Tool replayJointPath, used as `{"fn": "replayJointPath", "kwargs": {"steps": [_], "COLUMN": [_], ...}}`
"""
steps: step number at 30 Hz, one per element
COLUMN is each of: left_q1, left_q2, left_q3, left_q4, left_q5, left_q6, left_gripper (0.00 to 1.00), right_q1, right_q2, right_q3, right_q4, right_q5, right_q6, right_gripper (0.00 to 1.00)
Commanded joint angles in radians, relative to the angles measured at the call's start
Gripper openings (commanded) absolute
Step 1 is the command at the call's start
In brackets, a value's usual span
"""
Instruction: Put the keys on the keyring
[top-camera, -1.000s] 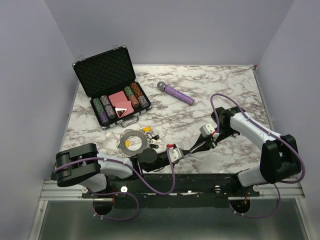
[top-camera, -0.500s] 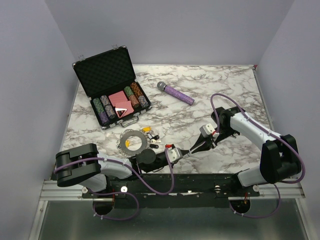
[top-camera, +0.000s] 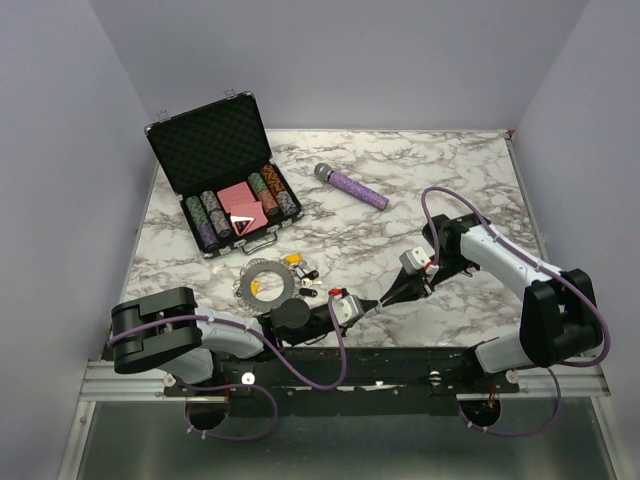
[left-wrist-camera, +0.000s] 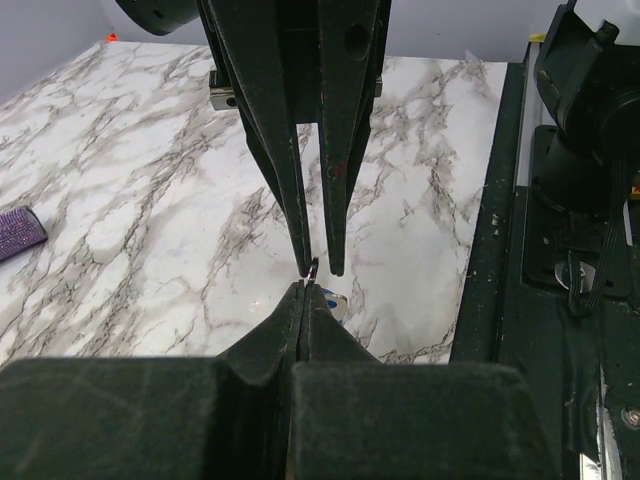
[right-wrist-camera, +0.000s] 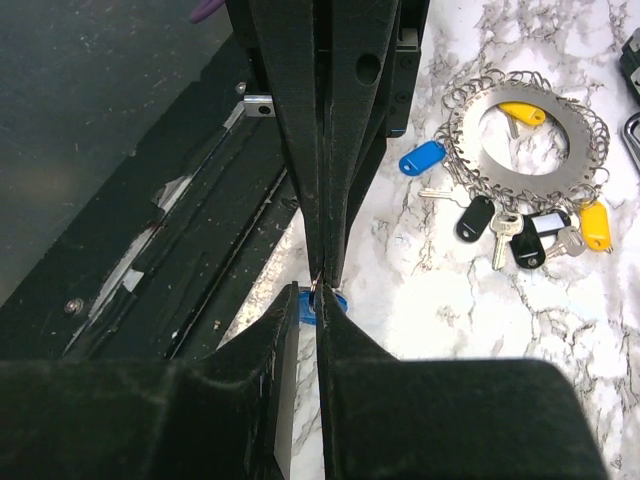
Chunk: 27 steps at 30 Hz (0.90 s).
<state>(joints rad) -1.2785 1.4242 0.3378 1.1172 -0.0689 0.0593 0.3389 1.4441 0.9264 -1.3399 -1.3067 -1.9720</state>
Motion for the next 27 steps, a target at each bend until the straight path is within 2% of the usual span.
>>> {"fn": "replayJointPath", "kwargs": {"steps": [1, 7, 12, 17, 22, 23, 24, 27], "left_q1": [-0.007, -0.007, -0.007, -0.008, -0.008, -0.007, -0.008, -0.007], "left_q2": [-0.007, -0.008, -0.007, -0.005, -0.025, -0.033, -0.047, -0.109], "left_q3": [-0.008, -0.005, -0.005, -0.005, -0.013, -0.013, -0.014, -0.022], "left_q4": [0.044, 0.046, 0.049, 0.046, 0.036, 0.024, 0.007, -0.066], "left_q5": [-0.019, -0.019, -0.017, -0.012, -0.034, -0.038, -0.042, -0.074], "left_q6": [-0.013, -0.013, -0.013, -0.016, -0.029, -0.03, -0.029, -0.042], "left_gripper": [0.0, 0.0, 0.0, 0.0, 0.0, 0.07, 0.19, 0.39], "right_q1": [-0.001, -0.001, -0.001, -0.001, -0.005, -0.008, -0.012, -0.027], "right_q2": [0.001, 0.001, -0.002, -0.004, -0.007, -0.01, -0.01, -0.017], "right_q3": [-0.017, -0.021, -0.02, -0.014, 0.009, 0.015, 0.02, 0.041], "right_q4": [-0.051, -0.045, -0.039, -0.031, -0.001, 0.008, 0.015, 0.037], "right_q5": [-0.043, -0.045, -0.048, -0.046, -0.031, -0.028, -0.022, 0.0], "right_q6": [-0.008, -0.01, -0.008, 0.01, 0.108, 0.134, 0.165, 0.243], "right_gripper": [0.18, 0.12, 0.0, 0.0, 0.0, 0.0, 0.0, 0.0]}}
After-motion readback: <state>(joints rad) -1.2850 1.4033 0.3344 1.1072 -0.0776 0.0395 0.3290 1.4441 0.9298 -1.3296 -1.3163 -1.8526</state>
